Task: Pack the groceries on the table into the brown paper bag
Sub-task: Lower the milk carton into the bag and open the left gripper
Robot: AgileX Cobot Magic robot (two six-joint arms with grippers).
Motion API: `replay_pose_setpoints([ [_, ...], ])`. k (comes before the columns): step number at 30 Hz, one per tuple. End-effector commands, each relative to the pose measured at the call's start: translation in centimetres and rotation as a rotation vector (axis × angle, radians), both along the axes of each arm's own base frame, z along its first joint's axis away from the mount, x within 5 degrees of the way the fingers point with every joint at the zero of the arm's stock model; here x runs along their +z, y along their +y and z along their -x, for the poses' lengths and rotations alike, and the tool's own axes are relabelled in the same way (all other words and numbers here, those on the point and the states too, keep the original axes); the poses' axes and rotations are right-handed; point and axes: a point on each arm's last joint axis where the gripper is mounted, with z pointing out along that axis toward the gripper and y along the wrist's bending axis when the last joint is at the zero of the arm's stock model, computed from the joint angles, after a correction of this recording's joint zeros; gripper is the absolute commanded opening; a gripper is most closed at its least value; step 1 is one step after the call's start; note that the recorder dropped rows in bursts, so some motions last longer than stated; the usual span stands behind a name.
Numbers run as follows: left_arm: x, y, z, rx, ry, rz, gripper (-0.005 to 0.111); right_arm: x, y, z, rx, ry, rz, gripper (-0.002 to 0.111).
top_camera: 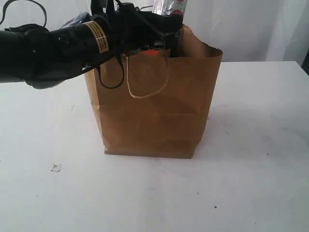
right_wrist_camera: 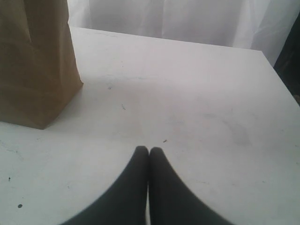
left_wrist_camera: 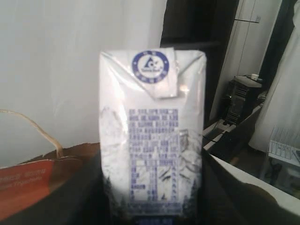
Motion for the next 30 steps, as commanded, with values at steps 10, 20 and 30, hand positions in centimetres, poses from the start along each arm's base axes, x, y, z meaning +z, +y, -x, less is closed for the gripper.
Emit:
replay_pose_setpoints([
  [10, 1.17, -0.16, 0.41, -0.03, -0.002, 0.068, 0.055, -0.11, -0.02, 0.02, -0.006, -0.003, -0.007, 0.0],
  [20, 1.27, -0.19, 0.47, -0.037, -0.009, 0.077, 0.06, -0.11, -0.02, 0.02, -0.006, -0.003, -0.007, 0.0],
  [30, 1.53, -0.22, 0.61, -0.05, -0.023, 0.094, 0.074, -0.11, -0.02, 0.02, -0.006, -0.003, -0.007, 0.0],
])
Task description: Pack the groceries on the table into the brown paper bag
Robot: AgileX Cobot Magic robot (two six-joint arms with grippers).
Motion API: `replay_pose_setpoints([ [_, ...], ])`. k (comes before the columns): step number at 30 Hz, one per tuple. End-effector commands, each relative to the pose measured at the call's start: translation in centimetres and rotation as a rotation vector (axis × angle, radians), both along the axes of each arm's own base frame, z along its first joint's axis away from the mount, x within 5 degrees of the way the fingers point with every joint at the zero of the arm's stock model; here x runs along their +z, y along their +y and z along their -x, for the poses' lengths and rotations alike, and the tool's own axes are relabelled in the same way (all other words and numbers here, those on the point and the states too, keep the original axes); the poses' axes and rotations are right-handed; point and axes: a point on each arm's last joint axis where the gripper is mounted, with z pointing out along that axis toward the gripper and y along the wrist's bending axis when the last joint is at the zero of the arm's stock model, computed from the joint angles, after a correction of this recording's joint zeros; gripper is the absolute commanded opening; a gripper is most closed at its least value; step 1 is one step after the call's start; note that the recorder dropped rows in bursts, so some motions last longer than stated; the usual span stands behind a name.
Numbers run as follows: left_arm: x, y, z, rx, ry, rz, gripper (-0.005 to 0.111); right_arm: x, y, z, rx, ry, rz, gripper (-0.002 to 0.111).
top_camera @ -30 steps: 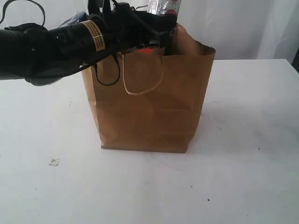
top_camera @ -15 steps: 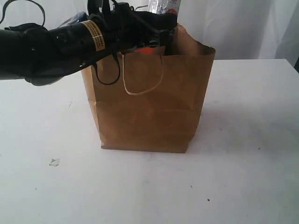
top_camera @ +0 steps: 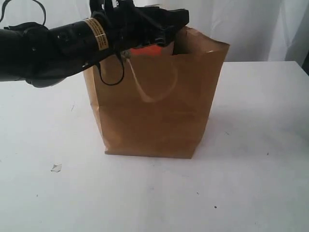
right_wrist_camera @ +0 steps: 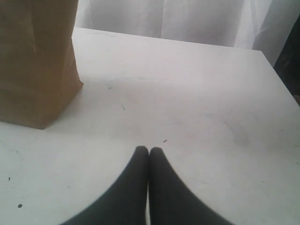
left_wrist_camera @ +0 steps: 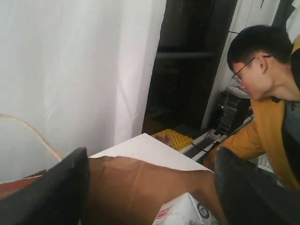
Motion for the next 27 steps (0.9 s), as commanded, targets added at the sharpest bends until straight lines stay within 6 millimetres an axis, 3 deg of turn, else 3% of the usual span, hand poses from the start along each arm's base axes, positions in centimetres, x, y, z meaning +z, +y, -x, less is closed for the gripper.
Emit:
replay_pose_setpoints([
  [1, 1.2, -0.2, 0.6, -0.04, -0.047, 0.055, 0.073, -0.1, 0.0, 0.0, -0.006, -0.003, -0.007, 0.0],
  [7, 1.3, -0.2, 0.7, -0.054, -0.049, 0.059, 0.068, -0.1, 0.0, 0.0, -0.006, -0.003, -0.007, 0.0],
  [11, 2.8, 0.5, 1.5, -0.037, -0.074, 0.034, 0.068, -0.1, 0.0, 0.0, -0.006, -0.003, -0.007, 0.0],
  [18, 5.6, 4.1, 5.1, 0.054, -0.083, -0.008, 0.068, -0.1, 0.0, 0.0, -0.006, -0.003, -0.007, 0.0],
  [27, 5.1, 10.3, 10.8, 0.234, 0.015, -0.116, 0.065, -0.1, 0.0, 0.0, -0.006, -0.003, -0.007, 0.0],
])
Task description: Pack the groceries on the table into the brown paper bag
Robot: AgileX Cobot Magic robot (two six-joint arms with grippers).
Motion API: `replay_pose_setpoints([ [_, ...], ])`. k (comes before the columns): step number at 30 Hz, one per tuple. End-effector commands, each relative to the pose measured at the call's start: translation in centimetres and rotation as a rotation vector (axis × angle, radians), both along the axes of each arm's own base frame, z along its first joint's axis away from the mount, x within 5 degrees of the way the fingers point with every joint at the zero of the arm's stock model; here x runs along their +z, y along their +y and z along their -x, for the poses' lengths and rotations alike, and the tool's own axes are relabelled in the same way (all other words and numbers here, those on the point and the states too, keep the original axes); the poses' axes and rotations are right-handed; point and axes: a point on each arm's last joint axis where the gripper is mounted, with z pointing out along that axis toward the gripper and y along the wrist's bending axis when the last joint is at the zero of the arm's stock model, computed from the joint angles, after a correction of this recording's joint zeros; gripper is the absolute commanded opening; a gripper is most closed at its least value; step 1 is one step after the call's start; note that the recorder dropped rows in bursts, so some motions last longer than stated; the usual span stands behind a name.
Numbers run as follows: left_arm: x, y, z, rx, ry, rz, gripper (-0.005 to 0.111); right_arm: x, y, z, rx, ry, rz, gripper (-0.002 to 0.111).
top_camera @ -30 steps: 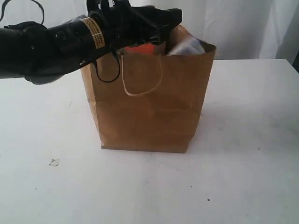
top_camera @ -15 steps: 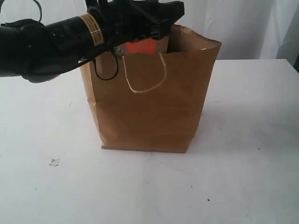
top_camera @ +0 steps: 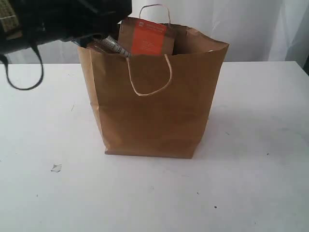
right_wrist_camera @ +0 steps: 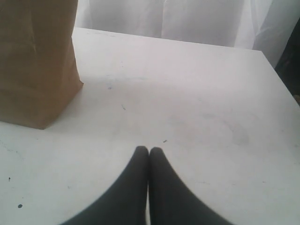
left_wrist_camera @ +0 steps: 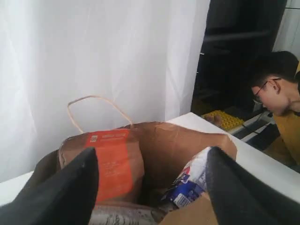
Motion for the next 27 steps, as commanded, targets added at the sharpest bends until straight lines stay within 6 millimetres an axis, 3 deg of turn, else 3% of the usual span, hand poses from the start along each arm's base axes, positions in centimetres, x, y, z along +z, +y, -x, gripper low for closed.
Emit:
replay_pose_setpoints([
  [1, 0.3, 2.4, 2.8, 0.043, 0.001, 0.006, 0.065, -0.1, 0.0, 0.0, -0.006, -0.003, -0.007, 0.0],
  [8, -1.2, 5.3, 6.0, 0.089, 0.033, 0.002, 0.063, -0.1, 0.0, 0.0, -0.006, -0.003, -0.007, 0.0],
  [17, -4.7, 8.3, 8.6, 0.19, 0.15, -0.059, 0.06, -0.1, 0.0, 0.0, -0.006, -0.003, -0.007, 0.0],
  [21, -5.8, 9.4, 9.1, 0.269, 0.241, -0.103, 0.034, -0.1, 0.0, 0.0, -0.006, -0.003, -0.007, 0.0],
  [24, -6.3, 9.7, 9.3, 0.283, 0.257, -0.123, 0.001, -0.1, 0.0, 0.0, -0.006, -0.003, -0.007, 0.0],
  [27, -6.5, 9.7, 9.3, 0.276, 0.233, -0.165, 0.001, -0.1, 0.0, 0.0, -0.006, -0.003, -0.007, 0.0],
])
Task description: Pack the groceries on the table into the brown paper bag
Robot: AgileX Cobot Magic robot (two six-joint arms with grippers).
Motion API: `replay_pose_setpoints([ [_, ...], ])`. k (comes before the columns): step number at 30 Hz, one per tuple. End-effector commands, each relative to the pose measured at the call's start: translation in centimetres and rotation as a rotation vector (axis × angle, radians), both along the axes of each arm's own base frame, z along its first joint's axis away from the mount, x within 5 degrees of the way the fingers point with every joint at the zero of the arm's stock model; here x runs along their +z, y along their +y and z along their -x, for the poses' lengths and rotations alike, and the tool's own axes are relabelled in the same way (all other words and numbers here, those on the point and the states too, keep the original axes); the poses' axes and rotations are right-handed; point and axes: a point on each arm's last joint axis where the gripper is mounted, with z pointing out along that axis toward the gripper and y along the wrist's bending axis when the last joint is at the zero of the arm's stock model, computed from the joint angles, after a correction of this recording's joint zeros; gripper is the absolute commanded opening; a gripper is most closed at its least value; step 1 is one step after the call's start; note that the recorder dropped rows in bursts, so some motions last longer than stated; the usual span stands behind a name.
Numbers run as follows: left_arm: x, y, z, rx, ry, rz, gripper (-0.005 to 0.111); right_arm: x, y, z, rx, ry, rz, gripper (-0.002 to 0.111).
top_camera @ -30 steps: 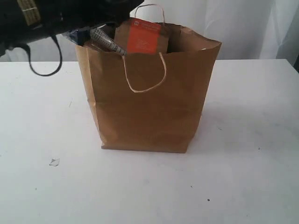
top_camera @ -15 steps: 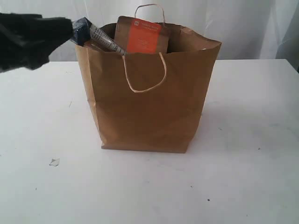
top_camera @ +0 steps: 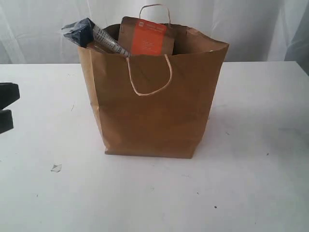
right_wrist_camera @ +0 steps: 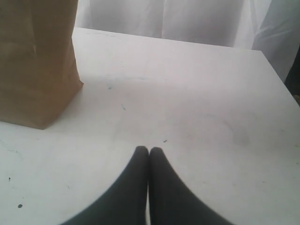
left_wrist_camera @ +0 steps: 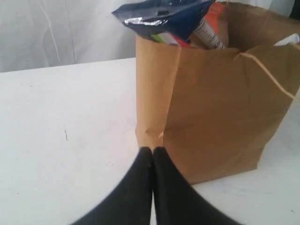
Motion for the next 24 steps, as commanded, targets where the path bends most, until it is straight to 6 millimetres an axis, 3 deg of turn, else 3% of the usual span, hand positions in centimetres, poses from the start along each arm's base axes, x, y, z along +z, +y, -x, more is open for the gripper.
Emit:
replay_pose_setpoints([
  [1, -0.27, 0.22, 0.2, -0.006, -0.009, -0.045, 0.001, -0.11, -0.02, 0.02, -0.006, -0.003, -0.007, 0.0],
  [20, -1.02, 0.98, 0.16, 0.052, 0.046, -0.14, 0.001, -0.11, -0.02, 0.02, -0.006, -0.003, -0.007, 0.0],
  [24, -0.89, 0.62, 0.17, 0.0, -0.012, -0.163, 0.001, -0.11, -0.02, 0.02, -0.006, -0.003, -0.007, 0.0],
])
